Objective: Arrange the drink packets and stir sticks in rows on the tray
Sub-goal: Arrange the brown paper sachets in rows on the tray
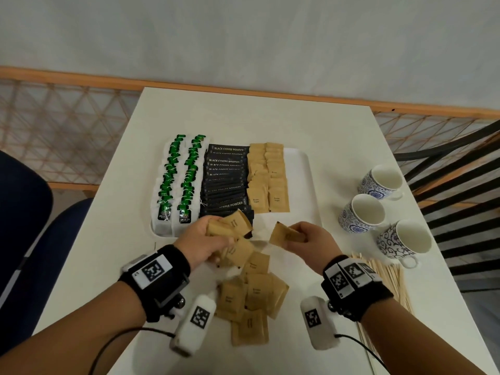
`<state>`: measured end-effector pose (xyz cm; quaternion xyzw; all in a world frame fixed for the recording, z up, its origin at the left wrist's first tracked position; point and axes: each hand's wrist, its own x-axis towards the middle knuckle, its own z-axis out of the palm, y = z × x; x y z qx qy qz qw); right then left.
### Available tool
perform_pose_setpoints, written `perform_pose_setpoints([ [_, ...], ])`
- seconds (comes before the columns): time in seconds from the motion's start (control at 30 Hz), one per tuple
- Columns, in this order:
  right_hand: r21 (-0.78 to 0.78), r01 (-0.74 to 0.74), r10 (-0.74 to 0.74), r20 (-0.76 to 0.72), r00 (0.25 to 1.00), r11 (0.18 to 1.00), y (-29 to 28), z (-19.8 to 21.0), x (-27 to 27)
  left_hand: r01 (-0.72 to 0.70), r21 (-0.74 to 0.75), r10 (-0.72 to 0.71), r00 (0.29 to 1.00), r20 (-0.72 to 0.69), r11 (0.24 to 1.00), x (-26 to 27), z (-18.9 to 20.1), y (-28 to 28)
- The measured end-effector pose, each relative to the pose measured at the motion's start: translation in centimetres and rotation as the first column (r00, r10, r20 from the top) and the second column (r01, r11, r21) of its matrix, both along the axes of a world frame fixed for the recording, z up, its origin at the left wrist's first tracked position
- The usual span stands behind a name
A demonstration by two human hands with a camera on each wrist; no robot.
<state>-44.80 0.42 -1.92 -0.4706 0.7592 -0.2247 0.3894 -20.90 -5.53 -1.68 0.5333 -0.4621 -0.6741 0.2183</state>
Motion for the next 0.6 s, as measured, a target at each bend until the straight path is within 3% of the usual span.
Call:
perform_pose_setpoints([
  [0.2,-0.047,0.037,-0.028,0.172,0.985,0.998,-3.4,0.7,-0.8,-0.083,0.025,0.085,0.993,-0.078,0.996,-0.5,0.6,-1.8],
  [0.4,0.013,-0.108,0.108,0.005,0.994,0.994,-7.4,1.1,-1.8,-0.129,0.057,0.134,0.984,-0.113,0.990,-1.4,0.7,-3.3],
  [0.53,0.119,-0.289,0.304,-0.135,0.943,0.950,-9.7,1.5,-1.2,-0.154,0.046,0.158,0.981,-0.110,0.987,-1.0,0.8,-4.7],
  [0.6,0.116,-0.306,0.323,-0.194,0.926,0.945,-10.7,1.3,-0.7,-0.166,0.042,0.170,0.979,-0.110,0.985,-1.0,0.8,-5.5],
])
